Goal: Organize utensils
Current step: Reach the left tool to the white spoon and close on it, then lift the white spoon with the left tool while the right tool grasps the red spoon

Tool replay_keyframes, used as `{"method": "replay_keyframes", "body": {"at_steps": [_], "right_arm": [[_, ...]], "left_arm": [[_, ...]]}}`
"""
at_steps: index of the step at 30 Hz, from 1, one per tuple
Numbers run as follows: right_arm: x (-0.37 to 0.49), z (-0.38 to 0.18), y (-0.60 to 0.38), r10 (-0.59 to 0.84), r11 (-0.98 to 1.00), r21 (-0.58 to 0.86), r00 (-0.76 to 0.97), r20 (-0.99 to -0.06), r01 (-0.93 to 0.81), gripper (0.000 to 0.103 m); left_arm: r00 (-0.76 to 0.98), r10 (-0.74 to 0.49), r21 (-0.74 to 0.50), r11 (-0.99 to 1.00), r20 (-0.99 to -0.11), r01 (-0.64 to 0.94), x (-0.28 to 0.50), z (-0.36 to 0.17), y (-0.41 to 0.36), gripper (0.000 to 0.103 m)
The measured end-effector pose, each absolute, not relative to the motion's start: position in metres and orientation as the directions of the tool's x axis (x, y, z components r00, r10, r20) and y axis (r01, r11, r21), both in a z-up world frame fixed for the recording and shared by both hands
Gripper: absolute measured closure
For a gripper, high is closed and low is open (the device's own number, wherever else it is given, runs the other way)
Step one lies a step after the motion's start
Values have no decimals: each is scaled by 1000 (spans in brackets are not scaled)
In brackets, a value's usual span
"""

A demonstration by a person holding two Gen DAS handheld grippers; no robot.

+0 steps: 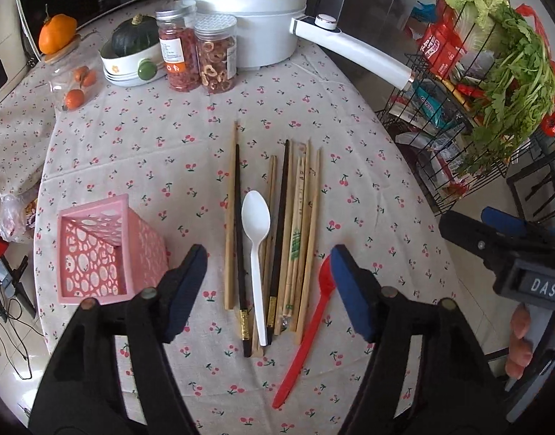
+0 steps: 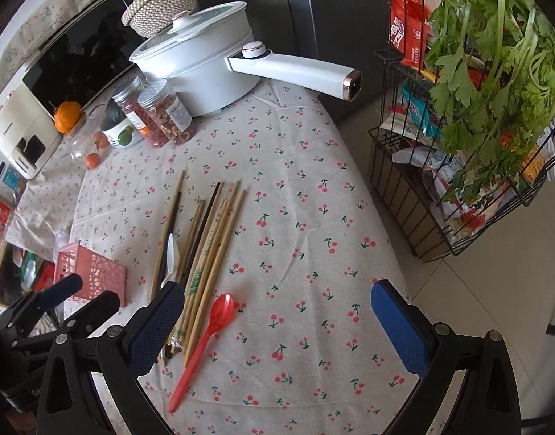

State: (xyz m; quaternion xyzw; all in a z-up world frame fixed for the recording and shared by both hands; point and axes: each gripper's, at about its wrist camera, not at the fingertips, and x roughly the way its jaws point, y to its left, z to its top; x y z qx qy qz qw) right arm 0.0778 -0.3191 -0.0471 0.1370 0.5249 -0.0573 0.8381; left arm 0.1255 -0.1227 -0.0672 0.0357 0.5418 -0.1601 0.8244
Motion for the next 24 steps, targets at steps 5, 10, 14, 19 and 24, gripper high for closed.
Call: {"method": "replay_keyframes", "body": {"at_steps": [5, 10, 14, 19, 24], "right_arm": [[77, -53, -330, 54, 949, 178, 422, -905, 261, 0], [75, -52, -332, 46, 952, 168, 423, -905, 255, 0], [75, -55, -331, 42, 957, 155, 413, -910, 245, 0], [78, -59, -329, 38, 961, 143, 400, -916, 235, 0], [82, -69, -325, 54, 965, 145, 376, -925, 218, 0]], "left_arm": [[271, -215, -147, 957, -938, 248, 155, -105, -133, 74], [234, -206, -158, 965, -950, 208, 173, -132, -139, 87], [220, -184, -145, 973, -958, 182, 182, -144, -143, 89], [223, -165, -132, 979, -961, 153, 191, -151, -138, 96], [262, -174, -128, 975, -949, 184, 184, -142, -139, 99]]}}
